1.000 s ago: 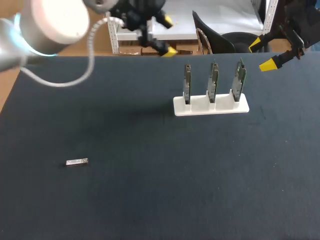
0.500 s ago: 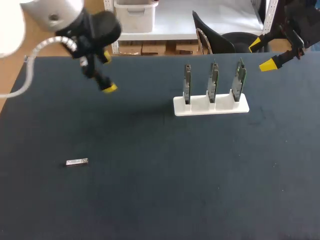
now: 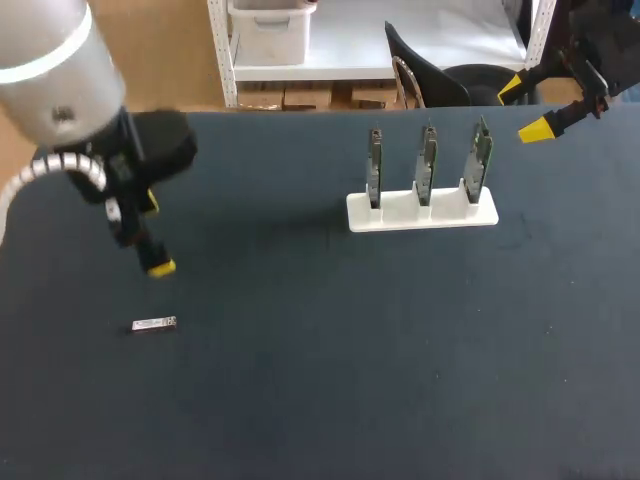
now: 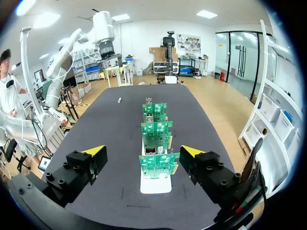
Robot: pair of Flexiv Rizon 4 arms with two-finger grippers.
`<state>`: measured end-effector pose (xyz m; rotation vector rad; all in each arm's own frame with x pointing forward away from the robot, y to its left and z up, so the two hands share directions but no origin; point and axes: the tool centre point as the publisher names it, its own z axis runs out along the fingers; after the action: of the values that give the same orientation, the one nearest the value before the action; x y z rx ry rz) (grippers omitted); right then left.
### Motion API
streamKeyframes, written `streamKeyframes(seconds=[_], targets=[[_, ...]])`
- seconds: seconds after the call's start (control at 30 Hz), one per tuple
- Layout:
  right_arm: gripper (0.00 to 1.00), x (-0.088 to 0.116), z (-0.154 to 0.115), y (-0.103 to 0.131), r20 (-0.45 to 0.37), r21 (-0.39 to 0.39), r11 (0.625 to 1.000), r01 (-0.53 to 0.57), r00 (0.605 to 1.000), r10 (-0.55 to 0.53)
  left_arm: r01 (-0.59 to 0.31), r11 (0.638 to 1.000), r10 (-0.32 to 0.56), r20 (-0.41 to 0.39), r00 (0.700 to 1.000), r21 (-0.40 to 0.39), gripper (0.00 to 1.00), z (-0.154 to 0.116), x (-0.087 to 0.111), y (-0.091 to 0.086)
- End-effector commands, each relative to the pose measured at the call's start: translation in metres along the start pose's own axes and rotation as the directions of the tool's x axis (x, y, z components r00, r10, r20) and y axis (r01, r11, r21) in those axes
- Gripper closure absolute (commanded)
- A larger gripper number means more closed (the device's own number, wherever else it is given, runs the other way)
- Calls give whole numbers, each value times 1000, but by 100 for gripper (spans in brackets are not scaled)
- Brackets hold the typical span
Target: Pick up the optical module with the left hand, and insert it into the network port with the right hand.
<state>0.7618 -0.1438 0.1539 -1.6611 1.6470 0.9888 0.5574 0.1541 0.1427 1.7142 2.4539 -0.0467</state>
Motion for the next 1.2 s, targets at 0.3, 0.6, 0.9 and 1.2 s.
streamKeyframes(seconds=[0.3,0.6,0.9,1.2], targets=[[0,0,0,3,0,7,1000,0,1000,0,-76,997,77,-39,996,28,0,39,42,-13],[0,0,0,3,0,7,1000,0,1000,0,-183,980,190,-91,978,76,0,64,48,-10],[0,0,0,3,0,7,1000,0,1000,0,-205,975,215,-113,970,90,0,89,48,-10],[0,0,0,3,0,7,1000,0,1000,0,-169,981,183,-159,970,97,0,103,61,-21]])
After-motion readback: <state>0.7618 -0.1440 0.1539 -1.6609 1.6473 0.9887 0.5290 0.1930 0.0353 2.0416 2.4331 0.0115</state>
